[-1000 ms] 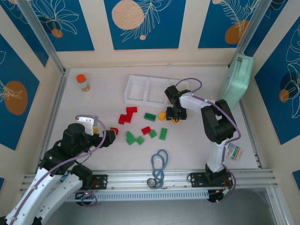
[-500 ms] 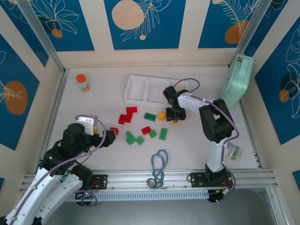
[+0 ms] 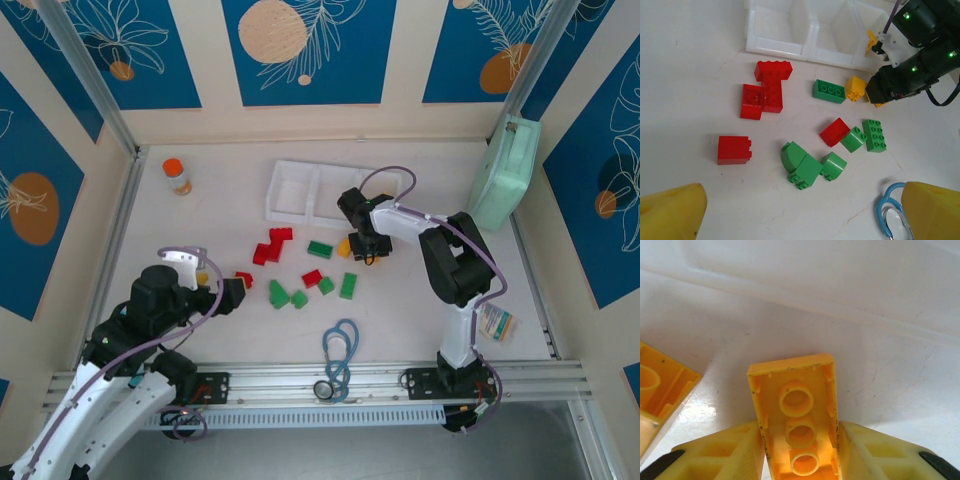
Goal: Sort the legos into containers by color
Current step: Pick up the lego from the center of the table.
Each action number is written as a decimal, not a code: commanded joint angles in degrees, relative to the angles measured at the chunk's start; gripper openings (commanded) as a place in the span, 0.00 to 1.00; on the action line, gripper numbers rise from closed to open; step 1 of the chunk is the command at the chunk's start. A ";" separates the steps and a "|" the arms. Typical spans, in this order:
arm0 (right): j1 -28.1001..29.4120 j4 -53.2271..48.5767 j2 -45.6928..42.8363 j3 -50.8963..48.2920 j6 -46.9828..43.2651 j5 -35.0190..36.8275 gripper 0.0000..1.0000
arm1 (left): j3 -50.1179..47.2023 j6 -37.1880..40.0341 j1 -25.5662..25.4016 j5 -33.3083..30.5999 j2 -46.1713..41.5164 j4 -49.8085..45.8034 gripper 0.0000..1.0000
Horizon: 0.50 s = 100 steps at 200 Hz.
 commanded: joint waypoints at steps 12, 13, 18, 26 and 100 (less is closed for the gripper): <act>0.23 -3.62 1.20 -0.07 -0.58 -0.06 0.39 | -0.18 -0.30 -0.79 0.57 -0.62 0.01 0.99; 0.19 -3.57 1.10 -0.03 -0.63 -0.12 0.39 | -0.18 -0.31 -0.80 0.53 -0.58 -0.01 0.99; 0.23 -3.40 0.83 -0.13 -0.76 -0.59 0.39 | -0.19 -0.33 -0.81 0.55 -0.55 -0.01 0.99; 0.21 -3.03 0.05 -0.25 -0.84 -1.26 0.38 | -0.23 -0.31 -0.80 0.58 -0.60 0.05 0.99; -1.05 -3.79 -10.55 1.99 0.55 -7.33 0.34 | -0.44 -0.15 -0.81 1.02 -0.51 0.23 0.99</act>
